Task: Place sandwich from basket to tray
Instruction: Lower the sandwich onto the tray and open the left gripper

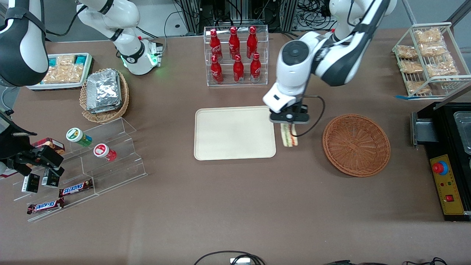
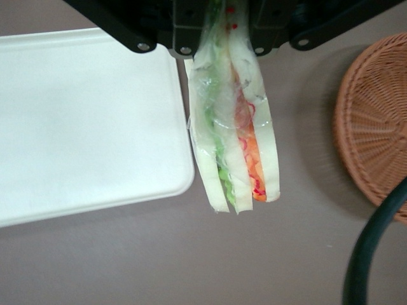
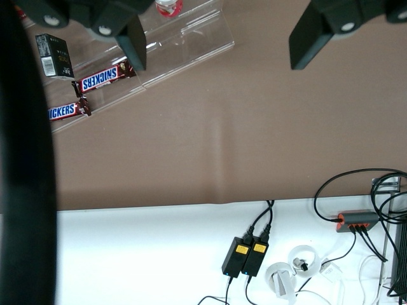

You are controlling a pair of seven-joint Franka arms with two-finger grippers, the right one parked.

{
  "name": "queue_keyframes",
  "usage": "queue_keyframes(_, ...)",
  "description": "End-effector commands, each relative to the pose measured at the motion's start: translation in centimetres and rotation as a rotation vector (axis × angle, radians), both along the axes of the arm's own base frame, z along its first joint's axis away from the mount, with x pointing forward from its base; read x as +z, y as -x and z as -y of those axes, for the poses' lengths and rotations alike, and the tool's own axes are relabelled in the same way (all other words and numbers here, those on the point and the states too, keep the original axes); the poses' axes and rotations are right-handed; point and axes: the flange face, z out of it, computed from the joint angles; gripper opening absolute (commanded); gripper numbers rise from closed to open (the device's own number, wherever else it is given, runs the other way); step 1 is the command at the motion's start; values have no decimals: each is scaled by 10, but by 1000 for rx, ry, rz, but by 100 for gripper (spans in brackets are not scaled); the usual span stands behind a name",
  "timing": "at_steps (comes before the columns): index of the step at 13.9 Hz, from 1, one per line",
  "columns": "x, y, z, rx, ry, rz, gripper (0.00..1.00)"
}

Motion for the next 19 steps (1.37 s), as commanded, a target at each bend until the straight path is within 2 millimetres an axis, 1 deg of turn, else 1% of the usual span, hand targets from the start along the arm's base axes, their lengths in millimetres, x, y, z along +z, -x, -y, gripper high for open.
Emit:
queue_keyframes(1, -29, 8, 32, -40, 30, -10, 0)
queue_keyframes(3, -51, 24, 57, -72, 48, -40, 0)
queue_keyframes(4, -61, 32, 67, -72, 60, -48, 0)
queue_keyframes(8, -118, 51, 86, -69, 52, -84, 0)
queue_keyframes(11, -158, 62, 92, -67, 5, -57, 0)
queue_keyframes(12, -168, 63, 92, -73, 0, -60, 0)
queue_keyframes(13, -173, 65, 93, -75, 3, -65, 0)
queue_keyframes(14, -176, 65, 93, -75, 3, -70, 0)
queue_keyframes(15, -176, 65, 93, -73, 3, -70, 4)
queue_keyframes(16, -175, 64, 93, -76, 1, -69, 42)
queue_keyframes(17, -174, 64, 92, -76, -1, -69, 66)
queue_keyframes(18, -171, 62, 92, -69, -2, -65, 93)
queue_keyframes(19, -167, 59, 92, -64, -3, -58, 100)
